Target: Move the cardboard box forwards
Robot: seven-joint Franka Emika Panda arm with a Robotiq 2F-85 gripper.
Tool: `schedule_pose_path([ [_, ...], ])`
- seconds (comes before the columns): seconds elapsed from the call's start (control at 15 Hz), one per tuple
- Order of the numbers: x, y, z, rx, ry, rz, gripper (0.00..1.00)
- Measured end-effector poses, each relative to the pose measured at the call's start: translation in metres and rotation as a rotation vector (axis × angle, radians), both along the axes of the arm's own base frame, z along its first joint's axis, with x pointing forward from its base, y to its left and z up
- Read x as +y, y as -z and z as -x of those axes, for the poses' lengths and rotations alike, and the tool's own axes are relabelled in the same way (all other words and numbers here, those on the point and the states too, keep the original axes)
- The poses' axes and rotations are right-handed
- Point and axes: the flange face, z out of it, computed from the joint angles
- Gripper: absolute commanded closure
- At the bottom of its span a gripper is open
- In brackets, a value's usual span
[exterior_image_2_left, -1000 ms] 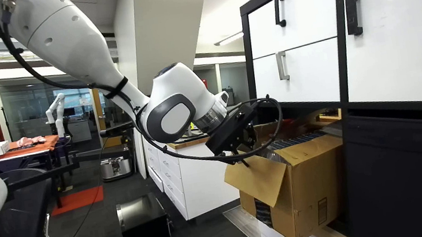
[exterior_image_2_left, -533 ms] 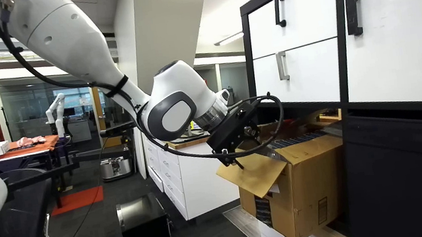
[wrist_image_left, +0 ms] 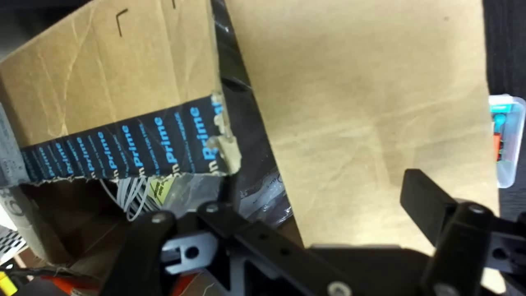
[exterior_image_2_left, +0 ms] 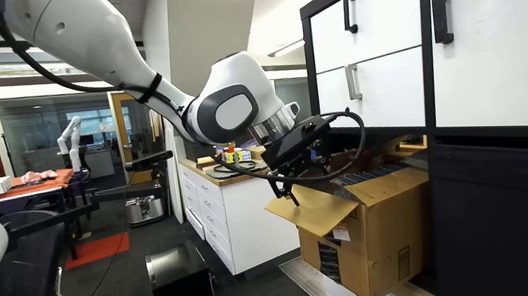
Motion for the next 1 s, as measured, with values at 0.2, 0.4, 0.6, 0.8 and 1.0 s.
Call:
schedule_pose_path([
  [0.2,0.001,-0.015,-0.007,0.098,0.082,-0.028,0.00],
  [0.4,-0.003,-0.027,-0.010,0.180,0.194,-0.063,0.00],
  [0.6,-0.008,-0.037,-0.010,0.246,0.330,-0.103,0.00],
  [0.8,-0.012,-0.042,-0.008,0.292,0.466,-0.138,0.00],
  [1.0,-0.013,-0.045,-0.008,0.302,0.574,-0.170,0.00],
])
